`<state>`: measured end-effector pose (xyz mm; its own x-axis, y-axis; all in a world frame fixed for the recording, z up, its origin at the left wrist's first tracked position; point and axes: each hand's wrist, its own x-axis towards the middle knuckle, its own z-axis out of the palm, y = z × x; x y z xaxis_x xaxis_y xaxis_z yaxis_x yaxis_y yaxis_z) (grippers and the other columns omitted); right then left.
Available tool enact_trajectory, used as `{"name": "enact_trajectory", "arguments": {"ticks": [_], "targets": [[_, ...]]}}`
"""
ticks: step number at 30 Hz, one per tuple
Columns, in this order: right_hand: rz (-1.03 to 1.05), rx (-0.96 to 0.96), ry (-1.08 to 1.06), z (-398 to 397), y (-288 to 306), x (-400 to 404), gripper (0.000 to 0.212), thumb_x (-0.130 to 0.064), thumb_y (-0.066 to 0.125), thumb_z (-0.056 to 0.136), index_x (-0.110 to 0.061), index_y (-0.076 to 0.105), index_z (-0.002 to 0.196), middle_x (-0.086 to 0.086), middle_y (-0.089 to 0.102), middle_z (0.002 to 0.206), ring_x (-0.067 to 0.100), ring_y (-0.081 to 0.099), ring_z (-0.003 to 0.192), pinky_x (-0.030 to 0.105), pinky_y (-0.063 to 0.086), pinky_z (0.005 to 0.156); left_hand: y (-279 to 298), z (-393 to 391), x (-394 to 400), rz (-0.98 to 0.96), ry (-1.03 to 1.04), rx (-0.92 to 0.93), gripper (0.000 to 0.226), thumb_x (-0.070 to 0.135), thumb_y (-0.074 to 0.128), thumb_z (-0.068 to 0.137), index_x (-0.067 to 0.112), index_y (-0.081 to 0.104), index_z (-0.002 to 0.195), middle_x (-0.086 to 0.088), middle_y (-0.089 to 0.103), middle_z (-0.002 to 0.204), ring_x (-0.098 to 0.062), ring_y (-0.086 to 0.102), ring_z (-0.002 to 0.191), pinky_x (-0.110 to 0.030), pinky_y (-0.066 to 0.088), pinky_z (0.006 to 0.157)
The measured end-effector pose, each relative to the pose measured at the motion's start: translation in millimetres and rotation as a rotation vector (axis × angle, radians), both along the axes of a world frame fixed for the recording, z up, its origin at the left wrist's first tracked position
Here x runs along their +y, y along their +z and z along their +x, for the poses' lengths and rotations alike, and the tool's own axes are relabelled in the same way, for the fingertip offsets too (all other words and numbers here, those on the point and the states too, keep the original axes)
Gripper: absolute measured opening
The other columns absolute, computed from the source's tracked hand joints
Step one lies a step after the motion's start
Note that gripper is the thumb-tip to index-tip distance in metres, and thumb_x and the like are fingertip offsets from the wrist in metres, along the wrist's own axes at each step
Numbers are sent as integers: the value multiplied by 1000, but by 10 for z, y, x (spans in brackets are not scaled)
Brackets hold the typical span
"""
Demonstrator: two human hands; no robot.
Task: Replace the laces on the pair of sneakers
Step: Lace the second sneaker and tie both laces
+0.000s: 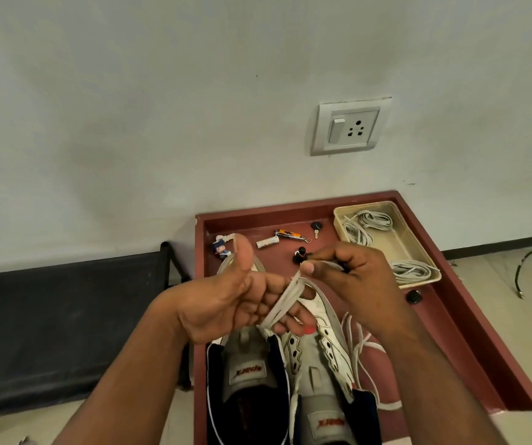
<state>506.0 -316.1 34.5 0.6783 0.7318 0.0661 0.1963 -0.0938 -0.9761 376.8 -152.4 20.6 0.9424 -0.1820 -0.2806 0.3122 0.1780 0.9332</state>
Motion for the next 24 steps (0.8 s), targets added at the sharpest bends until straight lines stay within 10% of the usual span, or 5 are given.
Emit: {"name": "enact_trajectory", "arguments": {"ticks": [5, 12, 18, 24], "targets": [[68, 158, -12, -36, -10, 29, 12, -7, 67, 84, -12, 72, 74, -10, 63, 52, -3, 53, 45, 8, 39, 48, -18, 9, 59, -353, -96, -129, 131, 96, 40, 56, -3, 44, 142, -25, 59, 126, -27, 65, 103, -32, 48, 97], [-77, 161, 167, -191, -171, 115, 33, -42, 61, 81, -13, 73, 73, -10, 35, 48, 4, 27, 44, 15, 25, 44, -15, 80, 71, -890, 239, -390, 135, 93, 35, 61, -7, 22, 150, -28, 27, 155, -37, 33, 143, -45, 21, 120], [-160, 203, 210, -225, -109, 66, 23, -25, 62, 93, -13, 72, 76, -14, 39, 46, 1, 32, 43, 17, 29, 44, -83, 129, 127, -302, 915, -211, 115, 88, 0, 72, 8, 49, 140, -9, 55, 141, -19, 52, 130, -33, 31, 115], [56, 108, 2, -87, 98, -9, 23, -9, 55, 94, -13, 67, 75, -19, 56, 47, -7, 52, 46, 5, 38, 48, -141, 65, 14, 314, 149, -58, 104, 102, 15, 58, 43, 53, 135, 0, 58, 137, -20, 50, 131, -50, 28, 117]]}}
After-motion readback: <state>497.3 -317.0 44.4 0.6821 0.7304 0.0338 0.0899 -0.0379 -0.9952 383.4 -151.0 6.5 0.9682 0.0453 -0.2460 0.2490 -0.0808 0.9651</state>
